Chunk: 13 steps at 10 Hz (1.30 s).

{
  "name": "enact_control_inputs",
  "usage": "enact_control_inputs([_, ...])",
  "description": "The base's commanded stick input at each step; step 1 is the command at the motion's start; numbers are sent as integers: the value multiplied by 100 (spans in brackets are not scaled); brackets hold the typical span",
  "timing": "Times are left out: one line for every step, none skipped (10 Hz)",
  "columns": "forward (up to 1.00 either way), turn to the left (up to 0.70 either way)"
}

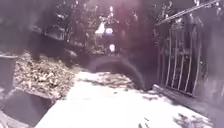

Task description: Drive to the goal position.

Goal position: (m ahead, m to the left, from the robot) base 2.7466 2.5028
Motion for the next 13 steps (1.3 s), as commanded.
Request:
enact_control_inputs([50, 0])
enact_control_inputs([50, 0])
enact_control_inputs([50, 0])
enact_control_inputs([50, 0])
enact_control_inputs([50, 0])
enact_control_inputs([50, 0])
enact_control_inputs([50, 0])
enact_control_inputs([50, 0])
enact_control_inputs([50, 0])
enact_control_inputs([50, 0])
enact_control_inputs([50, 0])
enact_control_inputs([50, 0])
enact_control_inputs([50, 8])
